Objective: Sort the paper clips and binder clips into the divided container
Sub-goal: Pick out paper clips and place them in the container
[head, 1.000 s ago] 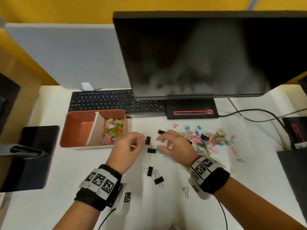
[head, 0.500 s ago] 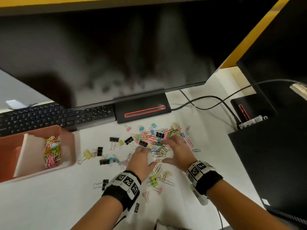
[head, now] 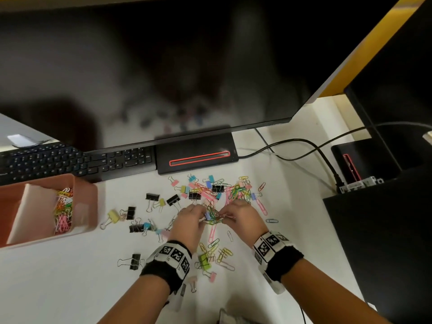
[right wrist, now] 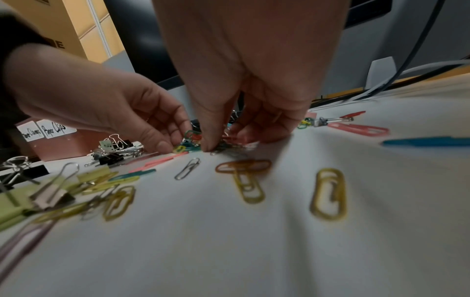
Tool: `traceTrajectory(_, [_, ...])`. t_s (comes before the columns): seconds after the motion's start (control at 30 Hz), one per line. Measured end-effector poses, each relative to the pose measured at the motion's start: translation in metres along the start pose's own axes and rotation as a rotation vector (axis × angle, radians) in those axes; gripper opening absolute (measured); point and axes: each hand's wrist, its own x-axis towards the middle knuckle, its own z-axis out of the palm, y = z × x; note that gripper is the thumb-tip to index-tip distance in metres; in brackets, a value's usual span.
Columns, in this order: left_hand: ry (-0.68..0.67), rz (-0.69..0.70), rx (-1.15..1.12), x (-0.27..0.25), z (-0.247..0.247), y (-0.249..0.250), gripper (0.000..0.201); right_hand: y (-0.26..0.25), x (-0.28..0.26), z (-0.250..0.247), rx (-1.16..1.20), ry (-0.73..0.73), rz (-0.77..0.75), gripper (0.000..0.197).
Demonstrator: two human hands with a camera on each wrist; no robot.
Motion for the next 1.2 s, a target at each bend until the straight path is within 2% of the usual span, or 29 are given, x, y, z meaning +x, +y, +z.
traceTrajectory(0.13, [0.0,-0.019,-0.003,-0.001,-0.002,-0.004,0.016,0.006,-0.005,-0.004,0.044,0.032,0.021,0.014])
traceTrajectory(0.3, [-0.079,-0.061,0.041,-0.003,-0.01,-0.007,0.022,0.016,-0.006,-0.009,0.072,0.057,-0.018,0.006])
traceTrajectory(0.37, [-0.051,-0.021,0.093,-0.007,-0.016,-0.003,0.031,0.017,-0.007,-0.011,0.072,0.056,-0.05,0.006])
traceTrajectory(0.43, [-0.021,0.089,0.116,-0.008,-0.02,0.009,0.044,0.017,-0.007,-0.014,0.096,0.044,-0.07,0.006])
traceTrajectory(0.57, [-0.158,0.28,0.211,0.003,-0.007,0.03,0.061,0.019,-0.008,-0.018,0.116,0.059,-0.1,0.007])
traceTrajectory(0.67, [-0.24,0.227,0.289,0.012,0.005,0.026,0.058,0.024,-0.009,-0.02,0.127,0.098,-0.085,0.007])
traceTrajectory(0.73, [-0.211,0.191,0.242,0.017,0.008,0.021,0.047,0.028,-0.01,-0.022,0.123,0.122,-0.067,0.008])
traceTrajectory(0.83, [-0.142,0.213,0.176,0.021,0.008,0.016,0.026,0.032,-0.012,-0.023,0.065,0.088,-0.017,0.026])
traceTrajectory(0.9, [-0.125,0.223,0.192,0.024,0.006,0.015,0.017,0.032,-0.014,-0.025,0.015,-0.004,0.011,0.045])
traceTrajectory(1.0, [-0.118,0.209,0.295,0.028,0.005,0.014,0.018,0.027,-0.015,-0.023,-0.068,-0.107,0.028,0.062])
traceTrajectory(1.07, [-0.135,0.199,0.343,0.029,0.006,0.015,0.02,0.023,-0.014,-0.019,-0.077,-0.085,0.032,0.054])
traceTrajectory(1.2, [-0.16,0.239,0.432,0.028,0.009,0.015,0.019,0.014,-0.011,-0.013,-0.09,-0.039,0.022,0.021])
